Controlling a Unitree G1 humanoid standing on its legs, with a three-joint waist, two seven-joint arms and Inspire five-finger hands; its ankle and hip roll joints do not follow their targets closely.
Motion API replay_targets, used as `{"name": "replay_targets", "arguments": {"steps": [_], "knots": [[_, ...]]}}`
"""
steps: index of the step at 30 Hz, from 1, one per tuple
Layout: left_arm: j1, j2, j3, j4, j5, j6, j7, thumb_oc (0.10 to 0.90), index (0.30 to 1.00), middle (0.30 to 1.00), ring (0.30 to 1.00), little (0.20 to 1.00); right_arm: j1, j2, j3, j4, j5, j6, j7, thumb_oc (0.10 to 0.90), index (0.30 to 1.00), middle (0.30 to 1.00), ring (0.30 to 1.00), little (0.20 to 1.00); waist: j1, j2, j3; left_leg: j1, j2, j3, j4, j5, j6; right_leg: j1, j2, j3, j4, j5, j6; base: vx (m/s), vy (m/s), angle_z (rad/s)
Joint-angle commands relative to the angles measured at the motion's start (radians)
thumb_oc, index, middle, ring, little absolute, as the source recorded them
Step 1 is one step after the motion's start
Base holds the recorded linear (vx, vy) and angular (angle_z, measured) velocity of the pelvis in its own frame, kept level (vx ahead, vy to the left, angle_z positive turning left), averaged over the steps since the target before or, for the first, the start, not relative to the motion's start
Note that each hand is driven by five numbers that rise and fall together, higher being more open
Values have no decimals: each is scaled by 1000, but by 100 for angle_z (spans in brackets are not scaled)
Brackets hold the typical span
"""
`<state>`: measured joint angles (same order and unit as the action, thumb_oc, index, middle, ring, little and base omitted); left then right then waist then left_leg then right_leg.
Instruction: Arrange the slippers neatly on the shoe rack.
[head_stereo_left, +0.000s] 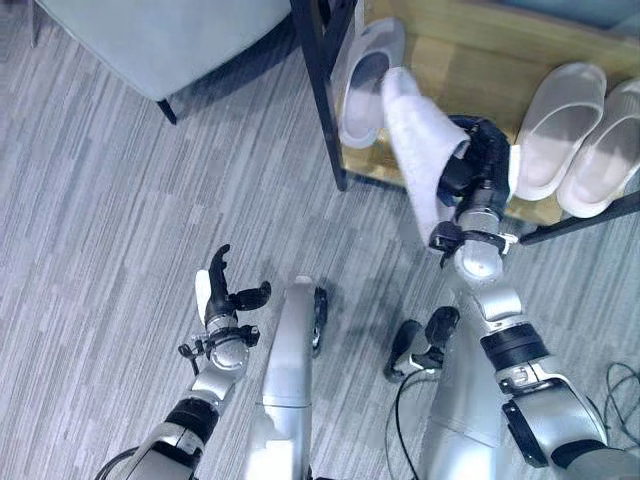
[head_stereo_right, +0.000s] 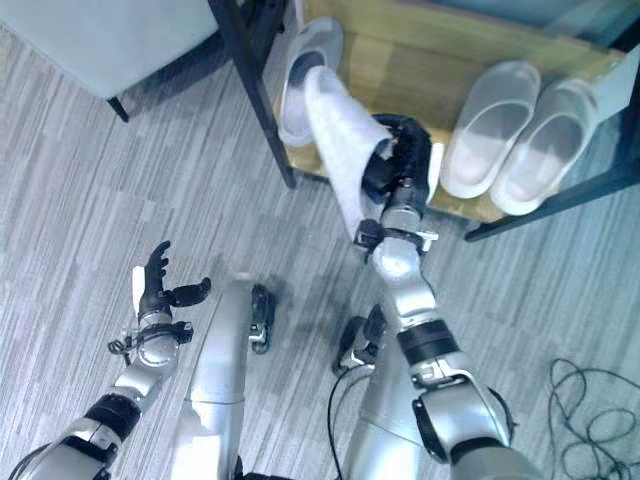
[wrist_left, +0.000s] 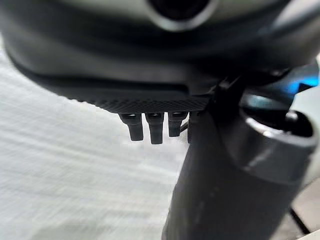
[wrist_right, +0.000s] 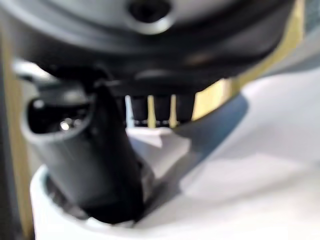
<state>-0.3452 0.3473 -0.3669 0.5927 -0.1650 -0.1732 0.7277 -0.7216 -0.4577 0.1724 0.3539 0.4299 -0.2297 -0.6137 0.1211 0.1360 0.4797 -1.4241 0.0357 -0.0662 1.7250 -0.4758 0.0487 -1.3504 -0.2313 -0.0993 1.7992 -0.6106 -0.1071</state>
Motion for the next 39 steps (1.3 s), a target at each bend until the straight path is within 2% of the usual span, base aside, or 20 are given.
{"name": "replay_targets", "arguments": {"steps": [1, 2, 3, 5, 9, 13, 20, 21, 25, 31, 39], "knots": [[1, 7, -35, 19, 68, -40, 140, 800, 900, 900, 900, 900, -144, -101, -127, -137, 16, -212, -143, 400, 300, 300, 300, 300, -5, 5, -15, -83, -25, -47, 250, -192, 44, -142, 57, 183, 159, -21, 58, 51, 8, 15], [-3, 5, -38, 22, 68, -42, 142, 800, 900, 900, 900, 900, -147, -104, -127, -133, 17, -214, -143, 400, 300, 300, 300, 300, -4, 5, -14, -89, -26, -46, 259, -197, 43, -149, 57, 187, 169, -26, 59, 52, 19, 8], [-1, -4, -67, 56, 68, -52, 171, 800, 900, 900, 900, 900, -210, -165, -148, -92, 28, -242, -191, 400, 300, 300, 300, 300, -10, 3, 10, -128, -37, -52, 350, -226, 41, -193, 62, 215, 266, -48, 53, 45, 17, 4], [4, -4, -91, 88, 65, -63, 185, 800, 900, 900, 900, 900, -284, -215, -147, -51, 47, -264, -222, 400, 300, 300, 300, 300, -12, -3, 39, -145, -41, -57, 422, -256, 37, -215, 68, 242, 342, -64, 50, 40, 22, 8], [35, 3, -131, 116, 52, -68, 188, 800, 900, 900, 900, 900, -404, -243, -70, 11, 111, -282, -238, 400, 300, 300, 300, 300, 8, -11, 40, -146, -40, -62, 496, -306, 35, -219, 74, 269, 410, -84, 48, 9, 19, -2], [42, 15, -158, 115, 47, -81, 193, 800, 900, 900, 900, 900, -513, -225, 11, 52, 152, -281, -230, 400, 300, 300, 300, 300, 34, -17, 40, -146, -36, -60, 503, -321, 35, -219, 64, 263, 418, -85, 40, 3, 27, -4], [16, 21, -154, 112, 45, -86, 182, 800, 900, 900, 900, 900, -621, -206, 35, 49, 128, -266, -255, 400, 300, 300, 300, 300, 75, -45, 40, -146, -54, -81, 482, -326, 33, -214, 59, 246, 397, -80, 36, 23, 13, 1], [7, 21, -149, 126, 34, -95, 178, 800, 900, 900, 900, 900, -667, -207, 60, 88, 118, -250, -264, 400, 300, 300, 300, 300, 89, -50, 40, -146, -58, -89, 487, -332, 32, -210, 60, 244, 398, -83, 37, 46, 28, 5], [-4, 19, -145, 144, 13, -115, 171, 800, 900, 900, 900, 900, -751, -250, 125, 239, 129, -207, -257, 400, 300, 300, 300, 300, 104, -56, 40, -146, -59, -104, 502, -351, 30, -201, 55, 244, 404, -90, 40, 44, 36, 1], [27, 27, -166, 149, 28, -121, 160, 800, 900, 900, 900, 900, -770, -330, 182, 397, 192, -190, -220, 400, 300, 300, 300, 300, 118, -63, 40, -146, -58, -113, 515, -371, 28, -197, 50, 249, 405, -89, 42, 21, 38, 0], [47, 18, -181, 164, 9, -129, 162, 800, 900, 900, 900, 900, -733, -316, 216, 422, 199, -172, -207, 400, 300, 300, 300, 300, 136, -68, 40, -146, -55, -122, 530, -391, 34, -194, 47, 242, 404, -89, 36, 2, 9, -2]]}}
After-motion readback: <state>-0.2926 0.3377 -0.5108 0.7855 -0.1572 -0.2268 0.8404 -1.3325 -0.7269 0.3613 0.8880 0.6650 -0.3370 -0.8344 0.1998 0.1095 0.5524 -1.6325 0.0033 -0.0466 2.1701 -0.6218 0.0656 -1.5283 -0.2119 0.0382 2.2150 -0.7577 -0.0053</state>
